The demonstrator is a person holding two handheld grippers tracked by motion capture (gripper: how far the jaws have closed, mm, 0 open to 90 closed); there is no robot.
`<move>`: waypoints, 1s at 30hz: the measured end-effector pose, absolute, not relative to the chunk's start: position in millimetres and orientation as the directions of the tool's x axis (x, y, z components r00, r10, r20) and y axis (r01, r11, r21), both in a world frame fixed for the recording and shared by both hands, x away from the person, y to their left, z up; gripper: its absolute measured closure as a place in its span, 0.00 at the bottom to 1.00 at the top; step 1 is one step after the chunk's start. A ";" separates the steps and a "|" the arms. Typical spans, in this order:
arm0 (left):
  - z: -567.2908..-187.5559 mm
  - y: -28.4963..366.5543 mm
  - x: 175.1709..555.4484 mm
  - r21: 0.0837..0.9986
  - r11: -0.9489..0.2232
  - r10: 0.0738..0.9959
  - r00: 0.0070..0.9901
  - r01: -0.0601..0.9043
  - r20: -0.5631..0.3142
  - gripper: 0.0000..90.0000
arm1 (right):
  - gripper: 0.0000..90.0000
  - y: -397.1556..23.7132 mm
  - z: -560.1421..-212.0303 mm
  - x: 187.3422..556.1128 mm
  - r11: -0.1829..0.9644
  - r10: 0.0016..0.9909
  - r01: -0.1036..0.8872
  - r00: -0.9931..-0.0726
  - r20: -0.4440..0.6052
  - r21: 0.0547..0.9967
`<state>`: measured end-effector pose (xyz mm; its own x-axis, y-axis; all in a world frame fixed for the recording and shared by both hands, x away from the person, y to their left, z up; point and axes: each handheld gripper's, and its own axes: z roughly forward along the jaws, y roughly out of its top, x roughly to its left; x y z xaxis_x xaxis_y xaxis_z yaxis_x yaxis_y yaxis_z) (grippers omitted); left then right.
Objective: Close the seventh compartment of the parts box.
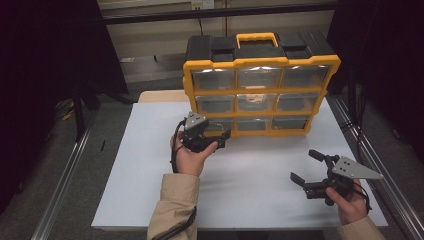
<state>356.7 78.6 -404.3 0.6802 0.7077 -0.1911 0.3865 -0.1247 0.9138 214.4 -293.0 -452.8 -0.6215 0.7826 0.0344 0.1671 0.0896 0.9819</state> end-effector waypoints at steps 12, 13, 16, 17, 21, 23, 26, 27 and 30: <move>-403.7 101.1 344.9 0.919 -0.164 0.682 0.715 0.358 -0.157 0.02 | 0.01 -291.9 -452.7 214.2 0.088 0.782 0.166 -0.623 0.035 0.982; -404.1 103.3 345.1 0.918 -0.156 0.662 0.728 0.366 -0.178 0.02 | 0.01 -292.4 -452.8 214.4 0.097 0.778 0.162 -0.628 0.026 0.982; -405.0 109.3 342.4 0.917 -0.152 0.659 0.729 0.369 -0.184 0.02 | 0.01 -292.2 -452.8 214.3 0.100 0.782 0.161 -0.623 0.022 0.982; -405.4 110.8 341.4 0.917 -0.159 0.658 0.732 0.366 -0.178 0.02 | 0.01 -292.3 -452.7 214.3 0.099 0.782 0.161 -0.623 0.023 0.982; -406.7 114.3 337.3 0.918 -0.158 0.666 0.726 0.364 -0.173 0.02 | 0.01 -292.1 -452.7 214.3 0.099 0.781 0.160 -0.624 0.023 0.982; -408.3 116.2 335.5 0.916 -0.145 0.660 0.726 0.374 -0.193 0.02 | 0.01 -291.9 -452.6 214.1 0.098 0.781 0.162 -0.624 0.025 0.982; -409.5 120.3 333.2 0.917 -0.144 0.660 0.727 0.371 -0.190 0.03 | 0.01 -291.3 -452.3 213.7 0.088 0.784 0.165 -0.620 0.033 0.982; -409.4 122.1 333.1 0.915 -0.151 0.648 0.736 0.375 -0.195 0.03 | 0.01 -291.3 -452.4 213.9 0.087 0.782 0.163 -0.622 0.034 0.983; -410.8 124.6 331.4 0.916 -0.138 0.644 0.736 0.378 -0.206 0.03 | 0.01 -291.9 -452.7 214.3 0.098 0.780 0.162 -0.625 0.025 0.982</move>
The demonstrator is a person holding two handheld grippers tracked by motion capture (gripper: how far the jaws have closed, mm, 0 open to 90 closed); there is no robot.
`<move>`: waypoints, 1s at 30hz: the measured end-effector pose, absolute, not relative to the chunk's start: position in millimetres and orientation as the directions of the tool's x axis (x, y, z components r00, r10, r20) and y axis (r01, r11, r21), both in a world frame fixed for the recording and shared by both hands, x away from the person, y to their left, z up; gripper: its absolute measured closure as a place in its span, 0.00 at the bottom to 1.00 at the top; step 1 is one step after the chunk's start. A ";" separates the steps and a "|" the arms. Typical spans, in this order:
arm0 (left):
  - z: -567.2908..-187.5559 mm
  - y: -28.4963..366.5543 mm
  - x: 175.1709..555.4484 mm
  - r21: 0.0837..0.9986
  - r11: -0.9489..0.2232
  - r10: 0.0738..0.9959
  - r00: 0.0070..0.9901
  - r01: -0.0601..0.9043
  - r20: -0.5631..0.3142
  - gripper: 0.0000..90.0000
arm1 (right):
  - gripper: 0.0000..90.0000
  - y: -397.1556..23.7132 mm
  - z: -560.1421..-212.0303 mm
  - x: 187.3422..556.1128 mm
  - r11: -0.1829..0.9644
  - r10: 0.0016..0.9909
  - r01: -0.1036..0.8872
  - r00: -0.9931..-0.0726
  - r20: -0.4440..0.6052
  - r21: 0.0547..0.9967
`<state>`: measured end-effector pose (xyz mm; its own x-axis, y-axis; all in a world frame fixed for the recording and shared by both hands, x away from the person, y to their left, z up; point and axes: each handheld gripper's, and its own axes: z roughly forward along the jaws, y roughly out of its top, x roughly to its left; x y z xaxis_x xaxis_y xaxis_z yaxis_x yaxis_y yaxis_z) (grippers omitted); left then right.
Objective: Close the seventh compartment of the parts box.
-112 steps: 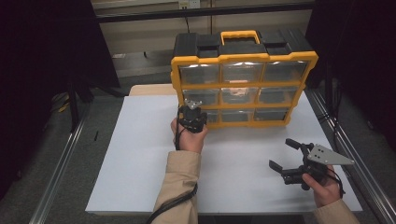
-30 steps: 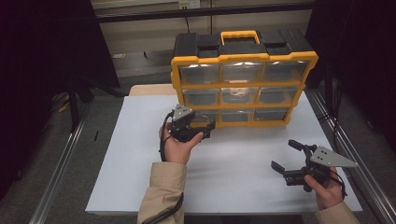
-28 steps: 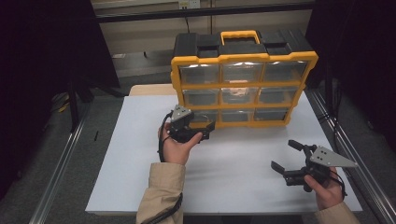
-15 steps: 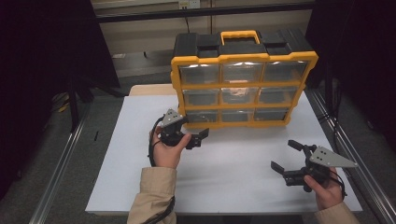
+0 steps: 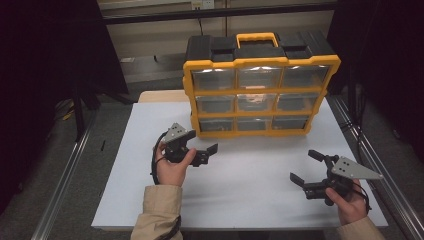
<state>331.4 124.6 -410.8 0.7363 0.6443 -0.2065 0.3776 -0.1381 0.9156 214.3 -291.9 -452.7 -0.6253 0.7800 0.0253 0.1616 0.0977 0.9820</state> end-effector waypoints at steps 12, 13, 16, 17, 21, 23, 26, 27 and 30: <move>-413.8 137.3 325.3 0.918 -0.120 0.635 0.741 0.377 -0.221 0.03 | 0.01 -291.5 -452.3 214.0 0.097 0.779 0.158 -0.627 0.024 0.983; -413.9 137.7 324.0 0.919 -0.119 0.658 0.723 0.377 -0.211 0.03 | 0.01 -291.1 -452.2 213.9 0.091 0.780 0.160 -0.625 0.029 0.983; -415.6 142.1 323.9 0.918 -0.115 0.639 0.735 0.380 -0.224 0.03 | 0.01 -291.7 -452.2 213.9 0.101 0.776 0.158 -0.631 0.021 0.982; -415.7 143.9 323.2 0.916 -0.121 0.643 0.733 0.383 -0.221 0.03 | 0.01 -291.6 -452.2 213.9 0.100 0.776 0.158 -0.630 0.022 0.982; -417.5 149.4 322.3 0.920 -0.107 0.625 0.745 0.377 -0.233 0.03 | 0.01 -291.7 -452.0 213.9 0.096 0.779 0.154 -0.627 0.022 0.983; -417.6 150.6 320.2 0.919 -0.093 0.643 0.729 0.382 -0.237 0.03 | 0.00 -291.3 -452.1 214.1 0.086 0.780 0.156 -0.625 0.030 0.984; -418.8 155.9 319.2 0.920 -0.094 0.627 0.740 0.380 -0.242 0.04 | 0.00 -291.3 -452.0 214.1 0.087 0.779 0.154 -0.626 0.029 0.984; -418.8 154.4 316.5 0.919 -0.072 0.664 0.706 0.387 -0.245 0.04 | 0.00 -291.8 -452.1 214.1 0.095 0.776 0.152 -0.630 0.022 0.984; -420.1 161.0 316.1 0.921 -0.078 0.634 0.732 0.381 -0.249 0.04 | 0.00 -291.6 -452.1 214.0 0.093 0.775 0.153 -0.631 0.024 0.984</move>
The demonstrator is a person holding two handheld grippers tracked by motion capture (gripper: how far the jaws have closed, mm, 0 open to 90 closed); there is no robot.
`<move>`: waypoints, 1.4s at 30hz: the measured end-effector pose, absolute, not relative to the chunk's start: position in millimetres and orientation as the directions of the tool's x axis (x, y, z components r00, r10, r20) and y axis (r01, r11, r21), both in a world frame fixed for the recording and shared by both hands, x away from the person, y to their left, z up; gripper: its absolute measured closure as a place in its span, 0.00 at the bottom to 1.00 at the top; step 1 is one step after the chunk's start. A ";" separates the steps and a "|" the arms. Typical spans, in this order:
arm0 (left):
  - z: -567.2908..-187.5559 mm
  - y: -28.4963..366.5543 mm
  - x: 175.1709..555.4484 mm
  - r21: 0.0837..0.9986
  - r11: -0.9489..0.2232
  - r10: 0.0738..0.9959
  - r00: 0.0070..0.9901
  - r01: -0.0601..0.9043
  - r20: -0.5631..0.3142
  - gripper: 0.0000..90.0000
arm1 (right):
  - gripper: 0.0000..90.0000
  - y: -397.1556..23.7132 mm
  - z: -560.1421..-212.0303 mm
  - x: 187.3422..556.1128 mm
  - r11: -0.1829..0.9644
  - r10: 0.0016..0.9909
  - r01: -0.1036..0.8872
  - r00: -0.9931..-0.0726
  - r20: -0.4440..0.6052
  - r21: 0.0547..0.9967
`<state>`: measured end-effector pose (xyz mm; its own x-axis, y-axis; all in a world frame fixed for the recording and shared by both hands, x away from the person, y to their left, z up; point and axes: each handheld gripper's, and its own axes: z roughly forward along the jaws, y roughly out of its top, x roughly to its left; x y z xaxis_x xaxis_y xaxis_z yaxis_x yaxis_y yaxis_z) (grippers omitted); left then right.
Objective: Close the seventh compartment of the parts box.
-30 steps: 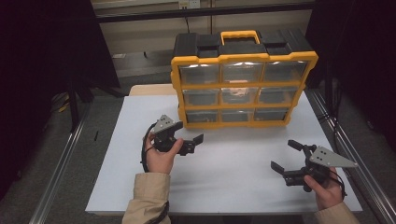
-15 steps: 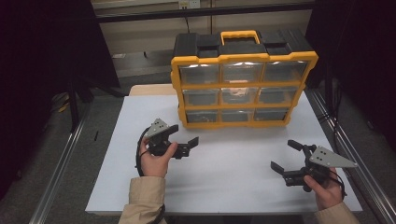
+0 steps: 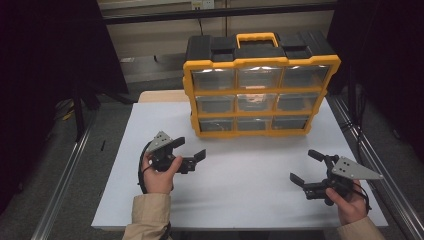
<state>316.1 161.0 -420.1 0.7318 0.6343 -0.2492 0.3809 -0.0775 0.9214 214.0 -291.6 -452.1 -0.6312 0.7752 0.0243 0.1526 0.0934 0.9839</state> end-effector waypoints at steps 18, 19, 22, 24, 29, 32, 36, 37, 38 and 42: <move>-425.1 182.7 305.7 0.926 -0.076 0.656 0.718 0.370 -0.233 0.04 | 0.00 -291.8 -451.8 213.5 0.102 0.771 0.148 -0.637 0.015 0.984; -425.1 183.3 304.4 0.925 -0.076 0.668 0.707 0.373 -0.230 0.04 | 0.00 -291.7 -451.9 213.6 0.102 0.771 0.148 -0.637 0.016 0.984; -426.2 187.6 303.8 0.926 -0.081 0.656 0.720 0.368 -0.228 0.04 | 0.00 -291.2 -451.7 213.4 0.095 0.775 0.149 -0.632 0.021 0.984; -426.4 188.4 302.0 0.927 -0.075 0.680 0.699 0.368 -0.222 0.04 | 0.00 -291.4 -451.7 213.4 0.100 0.773 0.148 -0.635 0.017 0.984; -427.3 196.0 300.8 0.925 -0.087 0.677 0.704 0.369 -0.217 0.04 | 0.00 -291.2 -451.7 213.3 0.099 0.773 0.149 -0.634 0.018 0.984; -428.0 200.4 300.1 0.927 -0.081 0.665 0.712 0.367 -0.224 0.04 | 0.00 -291.1 -451.6 213.3 0.099 0.772 0.148 -0.635 0.018 0.984; -428.5 205.1 298.7 0.928 -0.075 0.671 0.707 0.364 -0.223 0.05 | 0.00 -291.1 -451.5 213.1 0.096 0.772 0.150 -0.635 0.021 0.984; -428.6 206.0 297.6 0.928 -0.080 0.688 0.693 0.365 -0.213 0.05 | 0.00 -291.0 -451.5 213.2 0.096 0.770 0.147 -0.637 0.020 0.985; -428.9 207.1 297.1 0.928 -0.077 0.694 0.688 0.365 -0.213 0.05 | 0.00 -291.1 -451.4 213.1 0.098 0.770 0.147 -0.637 0.019 0.984; -429.8 211.7 295.8 0.927 -0.078 0.691 0.690 0.368 -0.216 0.05 | 0.00 -291.1 -451.3 213.1 0.098 0.771 0.147 -0.637 0.019 0.984</move>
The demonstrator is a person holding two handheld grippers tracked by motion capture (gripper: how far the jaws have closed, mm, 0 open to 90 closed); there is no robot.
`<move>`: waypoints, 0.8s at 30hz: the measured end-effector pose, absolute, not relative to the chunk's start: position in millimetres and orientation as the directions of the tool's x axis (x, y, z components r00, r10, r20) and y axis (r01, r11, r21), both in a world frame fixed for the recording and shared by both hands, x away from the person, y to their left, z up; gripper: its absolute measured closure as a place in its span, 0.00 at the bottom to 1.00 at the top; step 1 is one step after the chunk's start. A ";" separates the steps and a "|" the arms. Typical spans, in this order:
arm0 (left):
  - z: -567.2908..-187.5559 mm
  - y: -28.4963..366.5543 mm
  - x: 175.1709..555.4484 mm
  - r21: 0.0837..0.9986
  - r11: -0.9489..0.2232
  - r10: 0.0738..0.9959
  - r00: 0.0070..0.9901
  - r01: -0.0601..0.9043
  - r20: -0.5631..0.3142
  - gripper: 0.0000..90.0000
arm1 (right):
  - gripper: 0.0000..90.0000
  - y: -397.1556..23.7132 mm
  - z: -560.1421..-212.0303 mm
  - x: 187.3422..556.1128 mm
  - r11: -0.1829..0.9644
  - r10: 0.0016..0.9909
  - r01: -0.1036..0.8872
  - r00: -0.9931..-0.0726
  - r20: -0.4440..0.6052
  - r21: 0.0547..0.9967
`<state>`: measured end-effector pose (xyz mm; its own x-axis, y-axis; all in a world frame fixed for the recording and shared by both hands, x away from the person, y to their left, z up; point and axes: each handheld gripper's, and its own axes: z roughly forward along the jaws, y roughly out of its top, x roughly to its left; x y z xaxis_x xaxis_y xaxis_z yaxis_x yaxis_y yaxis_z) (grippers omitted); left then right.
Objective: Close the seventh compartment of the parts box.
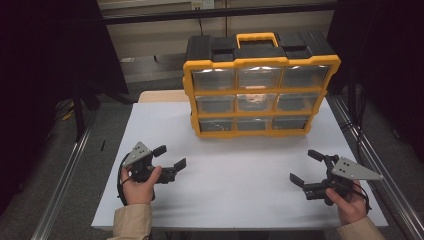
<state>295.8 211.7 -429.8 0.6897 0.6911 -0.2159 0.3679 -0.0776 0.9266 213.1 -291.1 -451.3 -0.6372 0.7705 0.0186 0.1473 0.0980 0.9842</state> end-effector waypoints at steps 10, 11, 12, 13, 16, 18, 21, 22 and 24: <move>-431.2 219.4 291.9 0.933 -0.072 0.699 0.685 0.353 -0.205 0.05 | 0.00 -291.1 -451.6 213.5 0.100 0.769 0.142 -0.639 0.014 0.985; -431.6 222.1 292.2 0.931 -0.080 0.681 0.702 0.355 -0.209 0.05 | 0.00 -290.8 -451.6 213.6 0.099 0.769 0.141 -0.639 0.015 0.985; -432.2 222.7 291.7 0.933 -0.070 0.683 0.698 0.353 -0.213 0.05 | 0.00 -290.8 -451.6 213.4 0.100 0.771 0.142 -0.637 0.014 0.985; -432.3 222.6 290.4 0.933 -0.068 0.703 0.680 0.354 -0.207 0.05 | 0.00 -291.1 -451.5 213.4 0.101 0.770 0.142 -0.638 0.013 0.985; -433.0 226.1 289.7 0.934 -0.068 0.686 0.696 0.352 -0.213 0.04 | 0.00 -291.1 -451.4 213.3 0.097 0.770 0.142 -0.638 0.016 0.985; -433.2 227.0 288.2 0.935 -0.063 0.700 0.684 0.349 -0.207 0.04 | 0.00 -291.2 -451.3 213.2 0.098 0.770 0.144 -0.638 0.016 0.985; -433.6 229.8 286.7 0.936 -0.065 0.693 0.691 0.345 -0.206 0.04 | 0.00 -290.8 -451.5 213.3 0.101 0.770 0.143 -0.639 0.013 0.985; -433.7 230.9 286.3 0.938 -0.064 0.691 0.693 0.342 -0.206 0.03 | 0.00 -290.8 -451.4 213.4 0.102 0.770 0.140 -0.638 0.011 0.985; -434.2 232.2 286.1 0.938 -0.053 0.683 0.698 0.341 -0.215 0.03 | 0.00 -291.0 -451.4 213.3 0.099 0.769 0.143 -0.639 0.016 0.985</move>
